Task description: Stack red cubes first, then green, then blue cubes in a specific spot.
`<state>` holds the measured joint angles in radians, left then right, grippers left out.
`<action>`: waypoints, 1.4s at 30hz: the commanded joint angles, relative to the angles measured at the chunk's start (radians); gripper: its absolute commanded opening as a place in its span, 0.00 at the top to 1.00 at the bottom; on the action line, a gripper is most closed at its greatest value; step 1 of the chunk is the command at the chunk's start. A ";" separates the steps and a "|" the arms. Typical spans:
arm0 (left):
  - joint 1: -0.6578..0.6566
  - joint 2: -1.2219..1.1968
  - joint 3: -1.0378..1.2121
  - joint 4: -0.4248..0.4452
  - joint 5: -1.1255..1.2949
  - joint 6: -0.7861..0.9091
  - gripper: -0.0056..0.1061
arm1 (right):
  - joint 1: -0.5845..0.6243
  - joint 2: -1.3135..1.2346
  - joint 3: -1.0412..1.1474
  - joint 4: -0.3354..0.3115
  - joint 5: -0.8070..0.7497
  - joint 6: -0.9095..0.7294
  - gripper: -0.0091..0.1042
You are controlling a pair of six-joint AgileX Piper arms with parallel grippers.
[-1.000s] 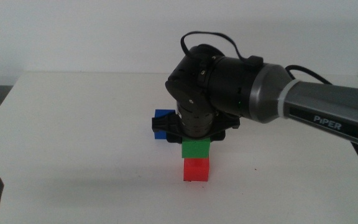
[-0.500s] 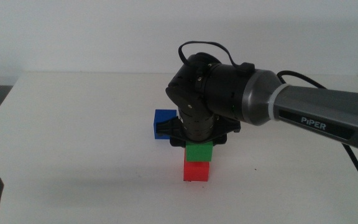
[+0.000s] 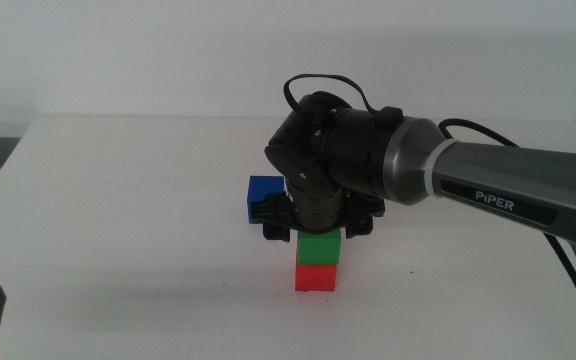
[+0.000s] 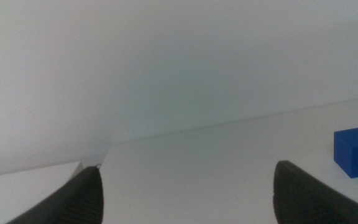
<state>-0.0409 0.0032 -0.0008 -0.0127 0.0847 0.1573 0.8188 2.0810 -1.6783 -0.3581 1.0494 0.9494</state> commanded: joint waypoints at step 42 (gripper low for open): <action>-0.047 0.383 -0.497 -0.021 0.550 0.003 0.11 | -0.005 -1.258 0.630 0.006 -0.186 -0.630 0.16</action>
<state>-0.0770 0.2869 -0.3703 -0.0177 0.4843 0.1573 0.8180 0.8252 -1.0508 -0.3459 0.8716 0.3289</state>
